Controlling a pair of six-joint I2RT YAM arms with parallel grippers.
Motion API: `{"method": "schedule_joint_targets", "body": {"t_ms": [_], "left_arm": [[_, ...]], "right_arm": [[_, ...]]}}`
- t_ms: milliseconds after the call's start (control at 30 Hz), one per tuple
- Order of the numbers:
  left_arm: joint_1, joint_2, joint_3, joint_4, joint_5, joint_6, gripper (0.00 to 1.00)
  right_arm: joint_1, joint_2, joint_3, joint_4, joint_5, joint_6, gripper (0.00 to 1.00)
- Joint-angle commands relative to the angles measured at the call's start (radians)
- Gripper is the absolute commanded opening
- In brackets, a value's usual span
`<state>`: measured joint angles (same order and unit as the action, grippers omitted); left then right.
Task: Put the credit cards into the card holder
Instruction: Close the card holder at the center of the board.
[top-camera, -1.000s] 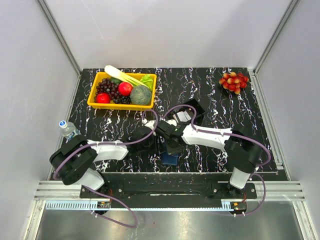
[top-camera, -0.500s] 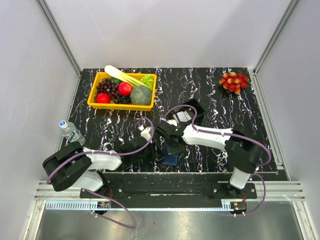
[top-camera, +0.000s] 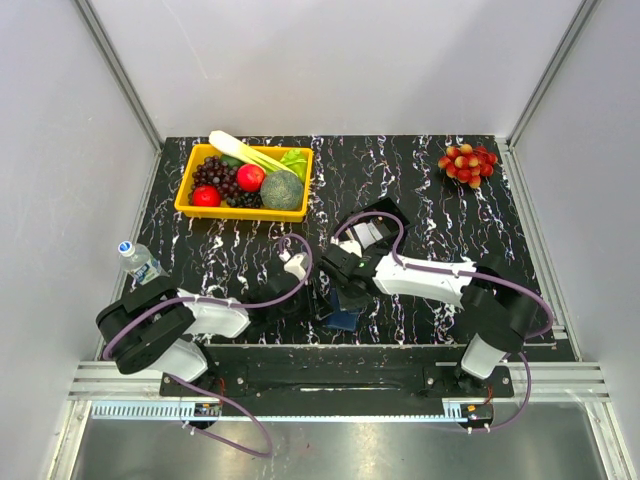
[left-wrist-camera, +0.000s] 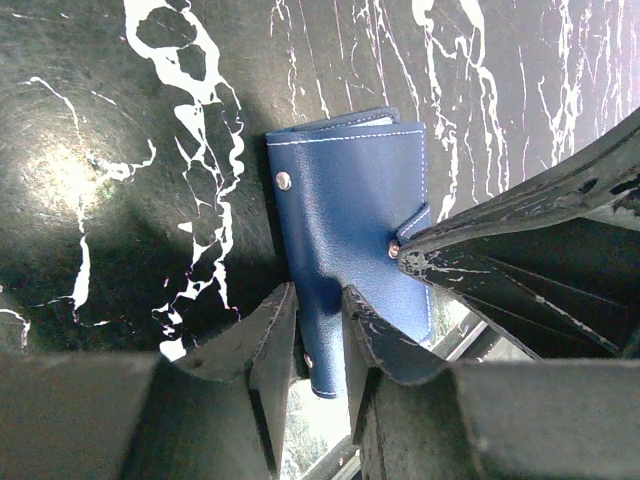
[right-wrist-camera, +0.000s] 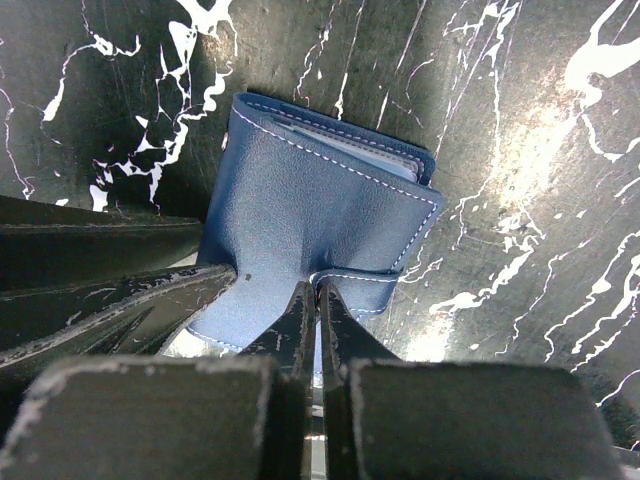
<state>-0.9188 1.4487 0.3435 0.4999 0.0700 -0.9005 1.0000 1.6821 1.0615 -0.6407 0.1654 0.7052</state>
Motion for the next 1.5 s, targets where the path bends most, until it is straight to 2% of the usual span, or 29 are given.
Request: {"method": "schedule_joint_targets", "body": {"t_ms": [0, 333, 867, 1033, 1200, 1467], "left_arm": [[-0.022, 0.027, 0.031, -0.027, -0.013, -0.014, 0.28], [-0.025, 0.029, 0.04, -0.038, -0.015, -0.008, 0.28], [-0.028, 0.027, 0.038, -0.029, -0.012, -0.006, 0.27], [-0.028, 0.027, 0.038, -0.027, -0.01, -0.003, 0.27], [-0.028, 0.033, 0.041, -0.026, -0.006, 0.0, 0.26], [-0.037, 0.038, 0.037, 0.008, 0.002, 0.015, 0.25]], "right_arm": [[0.003, -0.016, -0.018, 0.056, -0.024, 0.031, 0.0], [0.002, 0.056, 0.02, 0.019, -0.059, -0.001, 0.03], [0.0, 0.223, 0.046, -0.027, -0.064, -0.012, 0.02], [-0.027, 0.206, 0.04, 0.003, -0.075, -0.029, 0.0], [-0.077, 0.156, 0.005, 0.062, -0.15, -0.065, 0.0], [-0.115, 0.244, 0.017, 0.101, -0.297, -0.078, 0.0]]}}
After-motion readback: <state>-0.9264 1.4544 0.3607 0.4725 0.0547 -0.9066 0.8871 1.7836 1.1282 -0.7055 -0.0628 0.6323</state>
